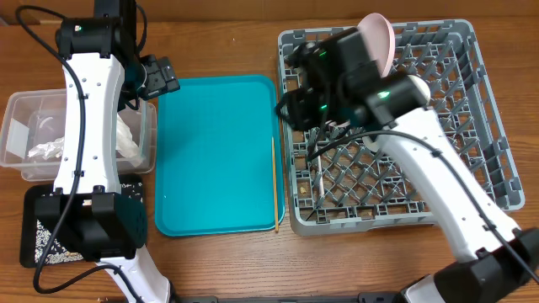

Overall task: Sort waste into correct bins and load items into the dishwasher
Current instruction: 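Reach the right gripper left to the wooden chopstick on the teal tray and grasp it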

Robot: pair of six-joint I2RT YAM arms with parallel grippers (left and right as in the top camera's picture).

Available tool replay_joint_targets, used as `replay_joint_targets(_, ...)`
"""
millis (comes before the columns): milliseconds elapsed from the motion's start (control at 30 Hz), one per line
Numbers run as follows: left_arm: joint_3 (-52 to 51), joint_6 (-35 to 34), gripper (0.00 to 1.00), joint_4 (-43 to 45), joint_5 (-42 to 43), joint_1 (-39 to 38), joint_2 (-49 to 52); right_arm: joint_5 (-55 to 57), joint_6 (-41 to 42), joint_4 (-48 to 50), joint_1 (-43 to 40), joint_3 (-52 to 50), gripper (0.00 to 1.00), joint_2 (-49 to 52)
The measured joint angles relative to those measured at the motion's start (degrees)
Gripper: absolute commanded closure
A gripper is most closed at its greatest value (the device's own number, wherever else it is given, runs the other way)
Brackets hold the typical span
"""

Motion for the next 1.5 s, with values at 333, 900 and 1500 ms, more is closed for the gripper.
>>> replay_joint_targets(333, 0.02, 0.0, 0.0, 0.02, 0.0, 0.0, 0.0, 8.72, 16.74, 0.81, 18.45, -2.14, 0.25, 9.97)
replay_joint_targets(900, 0.0, 0.0, 0.0, 0.02, 0.0, 0.0, 0.0, 25.31, 30.71, -10.93, 21.11, -2.47, 0.46, 24.06)
replay_joint_targets(1500, 0.0, 0.0, 0.0, 0.02, 0.0, 0.0, 0.0, 16.57, 29.14, -12.22, 18.69, -2.47, 0.62, 27.12)
